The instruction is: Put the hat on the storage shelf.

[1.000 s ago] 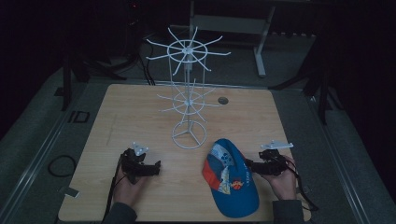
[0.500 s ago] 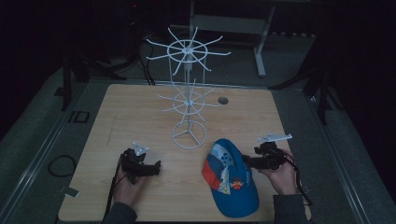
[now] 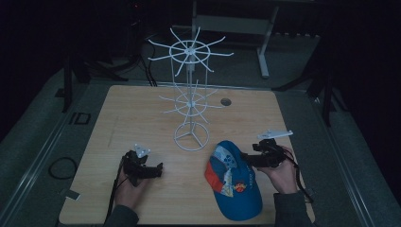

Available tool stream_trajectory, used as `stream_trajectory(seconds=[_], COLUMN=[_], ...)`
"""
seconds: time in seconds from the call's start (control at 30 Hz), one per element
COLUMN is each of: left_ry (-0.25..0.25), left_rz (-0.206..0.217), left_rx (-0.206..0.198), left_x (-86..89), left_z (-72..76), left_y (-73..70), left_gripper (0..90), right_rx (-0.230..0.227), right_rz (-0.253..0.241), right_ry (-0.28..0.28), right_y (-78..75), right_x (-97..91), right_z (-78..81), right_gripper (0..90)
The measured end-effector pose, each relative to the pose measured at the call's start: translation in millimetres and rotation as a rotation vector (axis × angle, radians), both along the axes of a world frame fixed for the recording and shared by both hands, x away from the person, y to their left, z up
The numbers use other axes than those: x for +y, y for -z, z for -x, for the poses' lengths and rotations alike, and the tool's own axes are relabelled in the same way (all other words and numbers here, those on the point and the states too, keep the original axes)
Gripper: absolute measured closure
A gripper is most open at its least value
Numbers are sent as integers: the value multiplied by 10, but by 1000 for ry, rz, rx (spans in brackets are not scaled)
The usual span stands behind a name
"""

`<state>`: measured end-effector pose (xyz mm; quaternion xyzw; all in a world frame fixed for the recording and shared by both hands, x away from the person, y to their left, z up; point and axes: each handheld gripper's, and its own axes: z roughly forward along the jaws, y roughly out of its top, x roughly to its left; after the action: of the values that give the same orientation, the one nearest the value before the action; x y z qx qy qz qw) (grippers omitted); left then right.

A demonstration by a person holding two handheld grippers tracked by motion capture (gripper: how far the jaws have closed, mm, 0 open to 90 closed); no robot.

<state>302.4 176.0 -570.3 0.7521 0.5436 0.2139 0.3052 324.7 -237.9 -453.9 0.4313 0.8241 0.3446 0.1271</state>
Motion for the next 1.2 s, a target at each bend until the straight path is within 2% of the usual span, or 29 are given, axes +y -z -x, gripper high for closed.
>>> stream_trajectory(seconds=[0.23,0.73,1.03,1.2], left_ry=[-2,0,1,1], left_rz=[2,-2,-3,-3], left_rx=[0,1,2,2], left_x=[-2,-1,-1,-1], left_z=[0,-3,-3,-4], left_y=[0,-1,-2,-2], left_gripper=[14,14,14,14], right_rx=[23,87,144,203], right_rz=[27,82,101,114], right_ry=[-14,-14,-8,0], right_y=[42,253,374,474], right_x=[187,384,450,454], right_z=[-110,-290,-391,-461], right_gripper=[294,278,273,325])
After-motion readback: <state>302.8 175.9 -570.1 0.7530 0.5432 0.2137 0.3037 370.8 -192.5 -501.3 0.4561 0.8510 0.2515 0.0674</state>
